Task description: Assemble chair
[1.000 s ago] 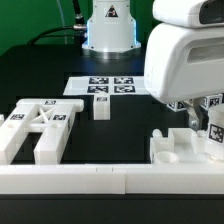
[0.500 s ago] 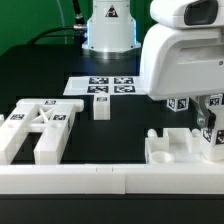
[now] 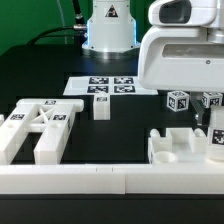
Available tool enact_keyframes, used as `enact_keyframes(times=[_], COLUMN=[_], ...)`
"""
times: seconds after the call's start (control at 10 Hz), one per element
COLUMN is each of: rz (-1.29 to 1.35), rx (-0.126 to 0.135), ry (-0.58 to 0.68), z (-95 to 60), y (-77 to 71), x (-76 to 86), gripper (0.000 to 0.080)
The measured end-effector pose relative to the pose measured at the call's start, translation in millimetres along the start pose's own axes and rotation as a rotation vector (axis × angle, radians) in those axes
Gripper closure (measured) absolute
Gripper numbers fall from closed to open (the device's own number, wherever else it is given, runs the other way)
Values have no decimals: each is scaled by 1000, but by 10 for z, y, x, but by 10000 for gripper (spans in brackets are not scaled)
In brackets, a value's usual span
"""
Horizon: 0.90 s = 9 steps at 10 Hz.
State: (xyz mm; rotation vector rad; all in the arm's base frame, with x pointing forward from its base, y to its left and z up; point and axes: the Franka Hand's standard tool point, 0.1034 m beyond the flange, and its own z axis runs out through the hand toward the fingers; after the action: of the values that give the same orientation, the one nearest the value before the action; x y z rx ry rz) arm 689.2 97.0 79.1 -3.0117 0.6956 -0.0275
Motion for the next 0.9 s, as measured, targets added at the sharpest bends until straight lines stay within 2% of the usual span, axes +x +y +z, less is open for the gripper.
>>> enact_keyframes(times=[0.5, 0.7, 0.8, 0.9], rz=[420, 456, 449, 417], rx=[14, 14, 14, 14], ry=[-11, -11, -11, -11], z=[6, 7, 7, 6], y=[-29, -35, -35, -36], x=[-11, -16, -16, -15], gripper=[509, 509, 437, 437])
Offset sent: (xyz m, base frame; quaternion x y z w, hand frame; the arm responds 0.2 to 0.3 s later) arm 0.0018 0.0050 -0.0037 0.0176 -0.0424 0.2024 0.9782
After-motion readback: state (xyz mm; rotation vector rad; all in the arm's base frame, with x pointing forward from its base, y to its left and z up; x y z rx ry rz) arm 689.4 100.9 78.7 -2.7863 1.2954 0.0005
